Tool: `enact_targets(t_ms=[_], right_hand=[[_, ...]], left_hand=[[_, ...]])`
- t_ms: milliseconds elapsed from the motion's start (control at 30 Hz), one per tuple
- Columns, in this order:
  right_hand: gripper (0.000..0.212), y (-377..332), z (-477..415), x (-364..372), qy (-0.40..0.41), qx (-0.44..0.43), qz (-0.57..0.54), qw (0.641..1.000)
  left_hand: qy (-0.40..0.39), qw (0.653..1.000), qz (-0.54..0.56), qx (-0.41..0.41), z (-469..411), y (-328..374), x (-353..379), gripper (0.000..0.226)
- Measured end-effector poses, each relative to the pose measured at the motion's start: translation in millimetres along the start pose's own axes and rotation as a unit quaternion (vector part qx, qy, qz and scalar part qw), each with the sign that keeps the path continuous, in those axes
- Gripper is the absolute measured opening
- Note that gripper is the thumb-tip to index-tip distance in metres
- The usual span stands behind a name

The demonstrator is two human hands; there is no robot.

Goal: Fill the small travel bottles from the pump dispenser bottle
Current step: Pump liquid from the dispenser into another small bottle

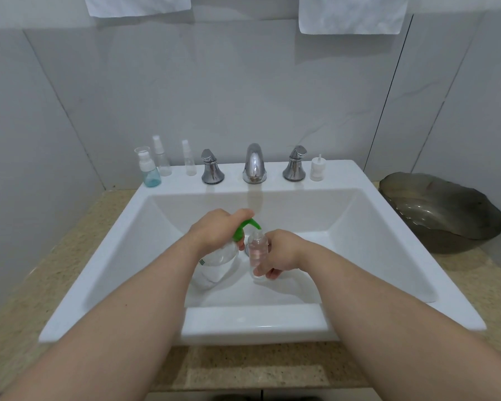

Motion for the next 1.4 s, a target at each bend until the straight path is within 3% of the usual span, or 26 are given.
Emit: enact_targets(t_ms=[1133,1400], right_hand=[[0.037,-1.3,2.7,-1.3,0.007,-0.001,0.003,1.000],[0.035,-3.2,4.8,-2.3,0.006,-0.002,0.002,1.000]], left_hand=[[-0.008,1.000,-0.016,0.012,4.3,4.8,-0.1,0.064],[0.001,1.000,0.008,0.006,2.5,1.0,-0.9,0.073]])
Point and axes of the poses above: each hand's wrist, its own z-axis away from the middle knuckle, its own x-axis out of the palm, y = z × x, the point moved 3 cm from there along -z, towards the middle knuckle, and after that the axes turned 12 degrees about z, right-handed, at the moved point
